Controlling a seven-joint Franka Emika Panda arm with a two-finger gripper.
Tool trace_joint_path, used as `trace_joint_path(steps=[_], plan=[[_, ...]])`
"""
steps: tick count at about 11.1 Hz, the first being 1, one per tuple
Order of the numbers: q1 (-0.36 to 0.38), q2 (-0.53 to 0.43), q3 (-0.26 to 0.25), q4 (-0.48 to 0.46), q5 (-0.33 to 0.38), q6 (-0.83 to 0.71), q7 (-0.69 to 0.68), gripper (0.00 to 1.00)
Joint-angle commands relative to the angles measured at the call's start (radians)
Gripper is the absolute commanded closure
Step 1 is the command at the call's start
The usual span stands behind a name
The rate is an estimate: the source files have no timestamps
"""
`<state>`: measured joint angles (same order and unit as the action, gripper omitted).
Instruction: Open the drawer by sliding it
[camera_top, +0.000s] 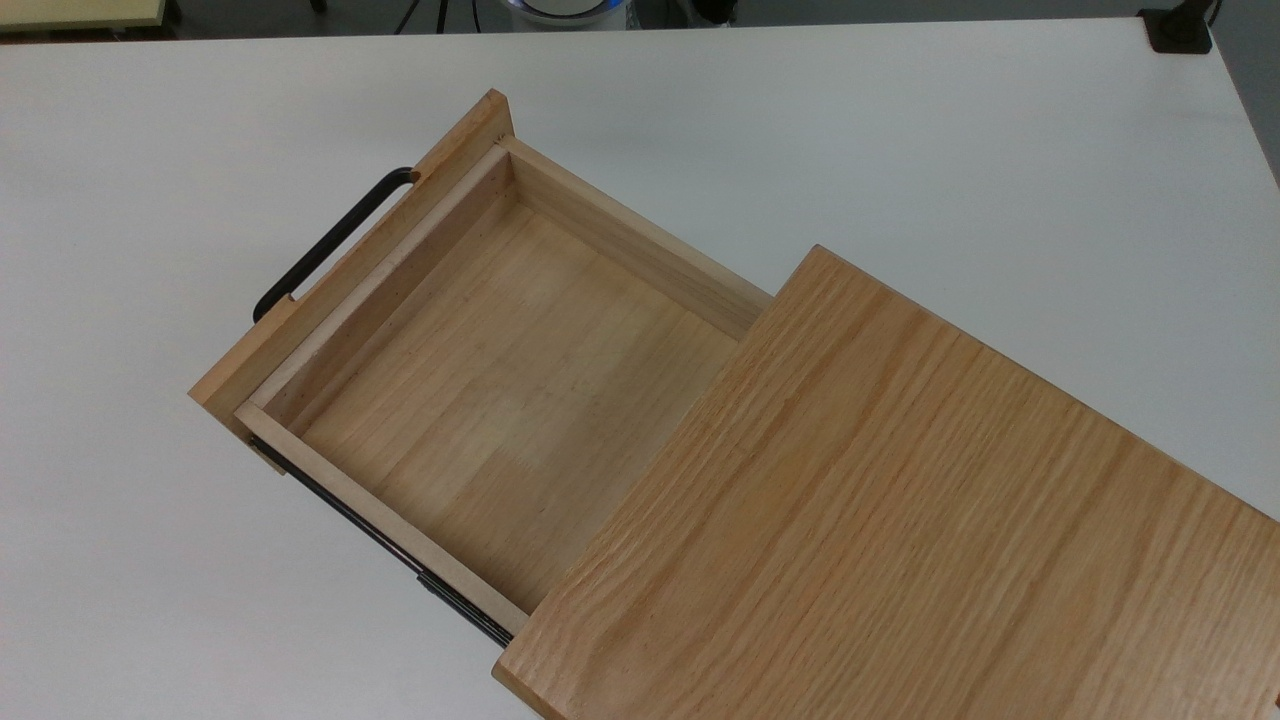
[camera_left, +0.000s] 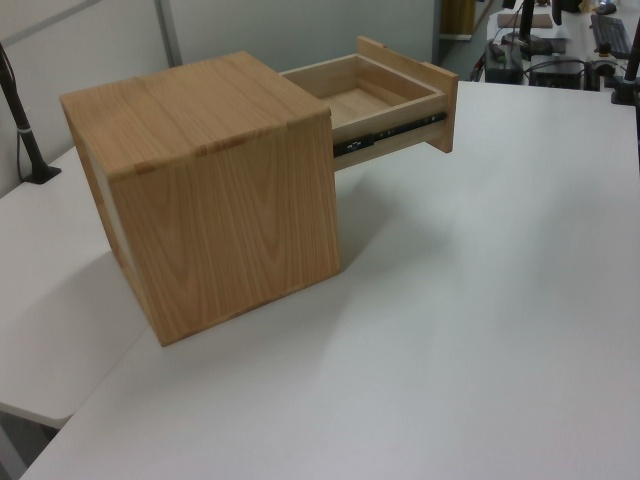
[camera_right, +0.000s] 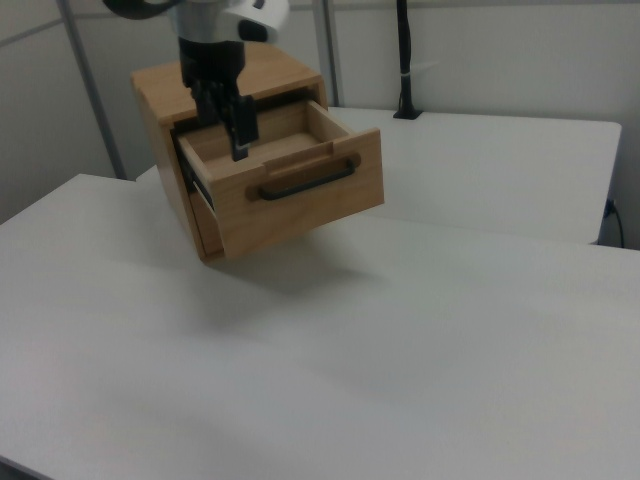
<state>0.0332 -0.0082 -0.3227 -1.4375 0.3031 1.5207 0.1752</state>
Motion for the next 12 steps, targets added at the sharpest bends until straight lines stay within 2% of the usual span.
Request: trace_joint_path(steps=[1, 3, 4, 5, 6, 7, 12], plan=[[0.062, -0.101, 0.007, -0.104, -0.103, -0.016, 0.038, 0.0], [0.045, -0.108, 0.091, -0.136, -0.177, -0.004, 0.017, 0.0], [-0.001, -0.11, 0.178, -0.164, -0.226, 0.018, 0.003, 0.0], [-0.101, -0.105, 0.289, -0.176, -0.26, 0.036, -0.008, 0.0], [-0.152, -0.102, 0.357, -0.187, -0.294, 0.055, -0.038, 0.0], [-0.154, -0.101, 0.363, -0.196, -0.311, 0.067, -0.078, 0.0], [-0.128, -0.085, 0.363, -0.195, -0.331, 0.068, -0.111, 0.0]])
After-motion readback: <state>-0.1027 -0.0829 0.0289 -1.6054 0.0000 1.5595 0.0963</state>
